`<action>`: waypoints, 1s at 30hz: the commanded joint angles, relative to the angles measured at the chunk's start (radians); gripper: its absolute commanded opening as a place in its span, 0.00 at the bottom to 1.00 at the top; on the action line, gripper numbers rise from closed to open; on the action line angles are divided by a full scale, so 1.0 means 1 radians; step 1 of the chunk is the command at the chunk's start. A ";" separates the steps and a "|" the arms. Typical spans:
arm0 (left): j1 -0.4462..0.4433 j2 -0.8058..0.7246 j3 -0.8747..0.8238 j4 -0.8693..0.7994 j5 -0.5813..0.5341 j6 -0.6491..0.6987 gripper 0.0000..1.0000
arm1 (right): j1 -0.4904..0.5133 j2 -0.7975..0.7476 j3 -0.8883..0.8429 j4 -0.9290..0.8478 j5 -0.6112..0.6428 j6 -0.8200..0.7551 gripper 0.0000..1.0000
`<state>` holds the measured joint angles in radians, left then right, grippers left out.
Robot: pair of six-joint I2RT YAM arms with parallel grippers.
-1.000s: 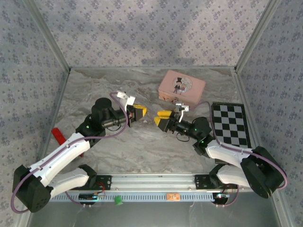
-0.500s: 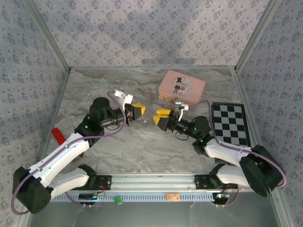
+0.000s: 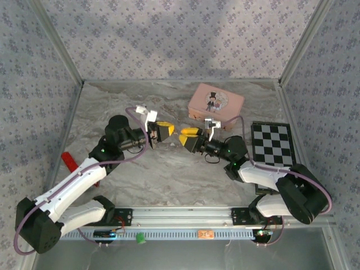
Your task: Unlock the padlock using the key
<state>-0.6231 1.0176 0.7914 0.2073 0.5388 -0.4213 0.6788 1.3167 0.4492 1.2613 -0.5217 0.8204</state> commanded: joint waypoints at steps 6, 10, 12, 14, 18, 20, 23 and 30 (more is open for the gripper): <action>0.004 0.019 0.015 0.067 0.057 -0.035 0.00 | 0.007 0.027 0.060 0.080 -0.055 0.022 0.56; 0.005 0.019 0.015 0.079 0.065 -0.046 0.00 | 0.010 0.041 0.066 0.087 -0.066 0.026 0.53; 0.005 0.019 0.016 0.081 0.070 -0.049 0.00 | 0.009 0.044 0.065 0.090 -0.067 0.028 0.52; 0.005 0.021 0.017 0.083 0.075 -0.052 0.00 | 0.012 0.045 0.070 0.094 -0.072 0.032 0.51; 0.004 0.022 0.014 0.089 0.079 -0.057 0.00 | 0.019 0.045 0.078 0.096 -0.082 0.033 0.48; 0.005 0.021 0.013 0.093 0.081 -0.060 0.00 | 0.020 0.047 0.081 0.096 -0.087 0.035 0.45; 0.004 0.019 0.011 0.095 0.082 -0.062 0.00 | 0.021 0.046 0.084 0.099 -0.090 0.038 0.40; 0.004 0.018 0.009 0.096 0.079 -0.065 0.00 | 0.028 0.049 0.088 0.095 -0.095 0.034 0.31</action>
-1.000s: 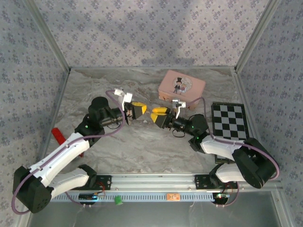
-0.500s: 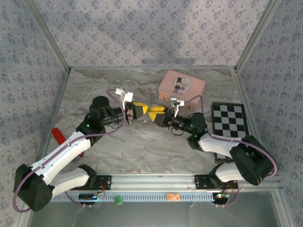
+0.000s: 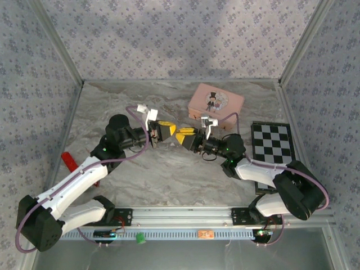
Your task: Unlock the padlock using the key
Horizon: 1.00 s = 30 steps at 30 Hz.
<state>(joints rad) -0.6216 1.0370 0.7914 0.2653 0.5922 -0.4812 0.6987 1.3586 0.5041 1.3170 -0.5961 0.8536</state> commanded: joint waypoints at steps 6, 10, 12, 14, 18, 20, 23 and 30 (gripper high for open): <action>0.002 -0.002 0.008 0.038 0.027 -0.005 0.00 | 0.008 0.008 0.033 0.040 -0.014 0.004 0.25; 0.002 -0.004 0.006 0.035 0.026 -0.004 0.00 | 0.007 0.007 0.033 0.041 -0.008 0.006 0.22; 0.003 -0.005 0.005 0.035 0.026 -0.004 0.00 | 0.006 0.006 0.031 0.041 -0.007 0.005 0.20; 0.003 -0.005 0.003 0.036 0.026 -0.004 0.00 | 0.004 0.004 0.028 0.042 -0.001 0.007 0.20; 0.003 -0.008 -0.002 0.036 0.026 -0.002 0.00 | -0.001 0.003 0.022 0.050 0.002 0.014 0.19; 0.003 -0.009 -0.003 0.036 0.026 -0.002 0.00 | -0.007 0.004 0.021 0.053 0.005 0.018 0.19; 0.003 -0.011 -0.006 0.037 0.028 -0.002 0.00 | -0.012 0.002 0.016 0.061 0.009 0.026 0.20; 0.003 -0.015 -0.013 0.044 0.026 -0.004 0.00 | -0.012 0.005 0.015 0.066 0.003 0.035 0.18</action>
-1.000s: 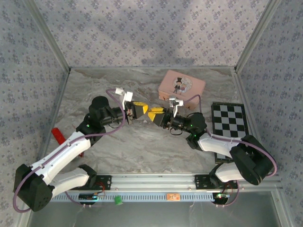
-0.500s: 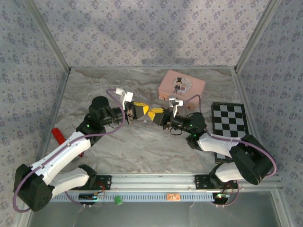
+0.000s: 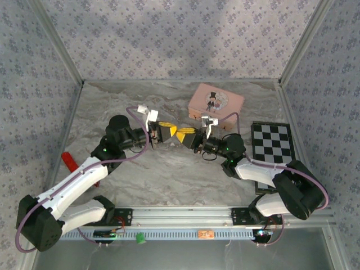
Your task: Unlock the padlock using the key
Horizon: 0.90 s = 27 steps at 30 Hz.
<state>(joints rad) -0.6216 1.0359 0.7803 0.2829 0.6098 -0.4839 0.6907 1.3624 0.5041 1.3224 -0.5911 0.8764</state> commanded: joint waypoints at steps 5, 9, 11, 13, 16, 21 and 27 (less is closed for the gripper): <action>0.003 -0.017 -0.004 0.032 0.005 -0.001 0.00 | -0.005 -0.001 0.013 0.062 -0.004 0.012 0.12; 0.003 -0.016 -0.002 0.027 0.002 0.002 0.00 | -0.006 -0.002 0.011 0.057 -0.004 0.013 0.08; 0.002 -0.016 0.000 0.020 0.001 0.005 0.00 | -0.008 -0.003 0.014 0.053 -0.004 0.016 0.04; 0.003 -0.016 0.002 0.008 -0.010 0.011 0.00 | -0.010 -0.009 0.014 0.038 -0.001 0.017 0.01; 0.003 -0.022 0.002 -0.011 -0.035 0.020 0.09 | -0.016 -0.035 0.008 -0.018 0.016 -0.002 0.00; 0.008 -0.047 -0.007 -0.054 -0.110 0.030 0.45 | -0.025 -0.115 -0.004 -0.196 0.055 -0.064 0.00; 0.037 -0.128 -0.046 -0.109 -0.296 0.002 0.84 | -0.033 -0.258 -0.001 -0.532 0.126 -0.195 0.00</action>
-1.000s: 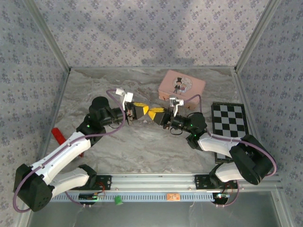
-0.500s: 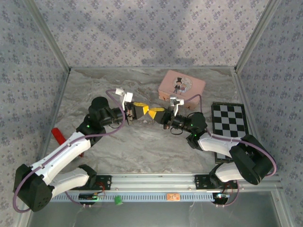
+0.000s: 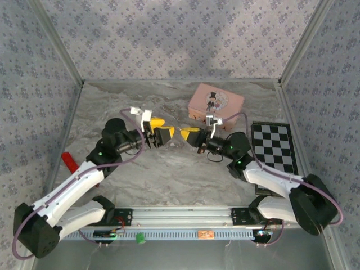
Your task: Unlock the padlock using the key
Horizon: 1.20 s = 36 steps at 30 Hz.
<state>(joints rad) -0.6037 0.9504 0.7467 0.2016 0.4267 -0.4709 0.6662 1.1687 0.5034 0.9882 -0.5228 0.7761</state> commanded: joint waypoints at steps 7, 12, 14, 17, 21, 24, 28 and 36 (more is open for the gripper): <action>0.094 -0.055 -0.020 -0.113 -0.182 -0.072 0.88 | -0.024 -0.271 0.034 -0.592 0.153 -0.249 0.00; 0.109 0.047 0.018 -0.182 -0.195 -0.111 0.87 | -0.054 -0.414 0.053 -0.844 0.230 -0.330 0.00; 0.109 0.115 0.019 -0.130 -0.150 -0.155 0.87 | -0.068 -0.451 0.064 -0.915 0.232 -0.343 0.00; 0.091 0.242 0.050 -0.094 -0.140 -0.206 0.86 | -0.088 -0.489 0.090 -1.023 0.248 -0.359 0.00; 0.033 0.417 0.118 -0.059 -0.143 -0.222 0.88 | -0.104 -0.541 0.090 -1.102 0.281 -0.362 0.00; -0.015 0.539 0.173 -0.006 -0.129 -0.228 0.88 | -0.118 -0.578 0.075 -1.130 0.300 -0.355 0.00; -0.060 0.687 0.235 0.087 -0.111 -0.247 0.86 | -0.138 -0.626 0.051 -1.143 0.303 -0.345 0.00; -0.120 0.962 0.402 0.164 -0.116 -0.216 0.80 | -0.163 -0.718 0.017 -1.188 0.311 -0.335 0.00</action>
<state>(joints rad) -0.7101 1.8576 1.0836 0.3046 0.3058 -0.7040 0.5121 0.4778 0.5331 -0.1642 -0.2253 0.4397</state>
